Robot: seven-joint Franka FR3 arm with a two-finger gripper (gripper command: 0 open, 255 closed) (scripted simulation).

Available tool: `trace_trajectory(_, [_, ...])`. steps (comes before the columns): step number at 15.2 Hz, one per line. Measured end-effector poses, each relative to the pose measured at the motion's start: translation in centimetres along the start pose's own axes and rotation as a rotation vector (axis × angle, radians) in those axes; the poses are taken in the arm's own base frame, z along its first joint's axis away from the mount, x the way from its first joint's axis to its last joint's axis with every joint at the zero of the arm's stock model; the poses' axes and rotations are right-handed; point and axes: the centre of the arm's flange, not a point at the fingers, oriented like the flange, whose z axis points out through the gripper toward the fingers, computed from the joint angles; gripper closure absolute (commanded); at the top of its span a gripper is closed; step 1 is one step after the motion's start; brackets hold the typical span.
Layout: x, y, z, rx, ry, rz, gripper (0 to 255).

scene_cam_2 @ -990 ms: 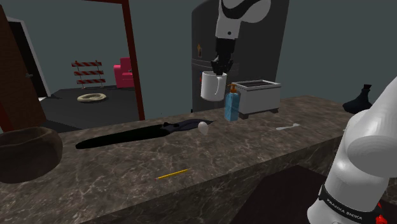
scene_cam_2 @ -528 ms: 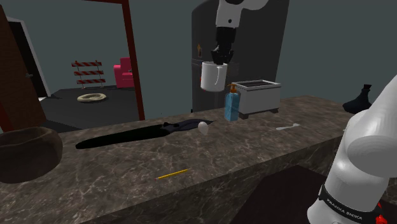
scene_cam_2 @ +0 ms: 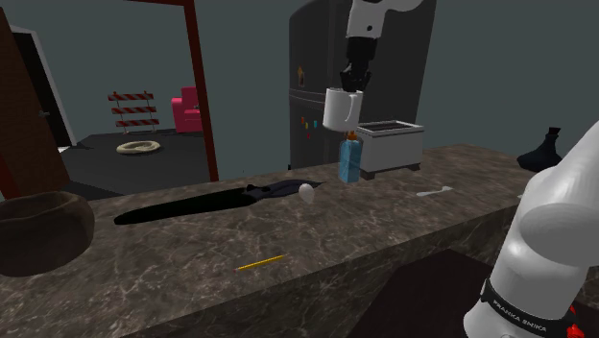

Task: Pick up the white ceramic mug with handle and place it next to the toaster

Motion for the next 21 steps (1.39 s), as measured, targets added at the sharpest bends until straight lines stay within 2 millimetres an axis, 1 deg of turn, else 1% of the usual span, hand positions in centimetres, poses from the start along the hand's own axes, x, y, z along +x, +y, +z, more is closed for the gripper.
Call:
trace_trajectory(2, [-0.8, 2.4, -0.2, 0.0, 0.0, 0.0, 255])
trace_trajectory(3, [-1.4, 3.8, 0.0, 0.0, 0.0, 0.0, 255])
trace_trajectory(5, [-2.6, 6.3, -0.4, 0.001, 0.0, 0.0, 255])
trace_trajectory(9, [-3.8, 10.7, -0.9, 0.0, 0.0, 0.0, 255])
trace_trajectory(10, [-4.4, 12.2, -0.7, 0.001, 0.0, 0.001, 255])
trace_trajectory(13, [-6.3, 15.9, -1.1, 0.001, 0.0, 0.0, 255])
trace_trajectory(15, [-6.8, 18.5, -0.8, 0.001, 0.0, 0.0, 255])
trace_trajectory(16, [-7.5, 19.8, -1.2, 0.001, 0.0, 0.0, 255])
trace_trajectory(18, [-8.3, 22.3, -1.6, 0.001, 0.0, 0.0, 255])
trace_trajectory(21, [-9.8, 26.0, -1.8, 0.001, 0.001, 0.001, 255])
